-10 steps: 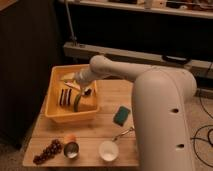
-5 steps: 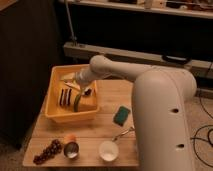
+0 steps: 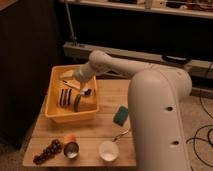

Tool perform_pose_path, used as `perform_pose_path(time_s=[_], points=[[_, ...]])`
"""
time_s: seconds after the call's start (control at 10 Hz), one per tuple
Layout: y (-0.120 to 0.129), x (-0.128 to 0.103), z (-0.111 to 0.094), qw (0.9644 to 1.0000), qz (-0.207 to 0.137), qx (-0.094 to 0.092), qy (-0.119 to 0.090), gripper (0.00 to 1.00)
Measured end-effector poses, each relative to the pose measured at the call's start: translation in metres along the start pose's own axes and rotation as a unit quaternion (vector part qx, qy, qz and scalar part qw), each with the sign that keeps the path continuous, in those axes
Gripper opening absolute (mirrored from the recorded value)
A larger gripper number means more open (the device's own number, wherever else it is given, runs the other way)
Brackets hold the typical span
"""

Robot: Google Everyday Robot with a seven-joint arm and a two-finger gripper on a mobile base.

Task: Place brush in metal cup

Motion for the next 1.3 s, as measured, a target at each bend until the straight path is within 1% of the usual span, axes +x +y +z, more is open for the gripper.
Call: perform_pose_path(time_s=[0.1,0.2,0.3,0.4,0.6,0.7,0.8,0.9,1.0,1.1,1.2,1.3], points=[[0.005,-0.007,-0.006,0.9993,-0.036,0.004,-0.001,0.80],[0.008,-0.013,-0.011,0.9973,-0.074,0.006,0.001,0.80],[0.012,-0.015,-0.015,0.9914,-0.130,0.007,0.006,0.80],[0.018,-0.015,-0.018,0.9846,-0.174,0.005,0.009,0.80],[0.020,-0.018,-0.023,0.9753,-0.221,0.006,0.011,0.80],[0.021,-0.018,-0.023,0.9736,-0.228,0.007,0.011,0.80],[0.021,-0.017,-0.023,0.9741,-0.225,0.013,0.010,0.80],[0.023,-0.016,-0.023,0.9737,-0.226,0.027,-0.001,0.80],[0.028,-0.013,-0.025,0.9656,-0.253,0.055,-0.029,0.80],[0.028,-0.010,-0.028,0.9564,-0.279,0.074,-0.045,0.80],[0.028,-0.007,-0.031,0.9465,-0.304,0.089,-0.061,0.80],[0.026,-0.003,-0.034,0.9416,-0.315,0.091,-0.075,0.80]])
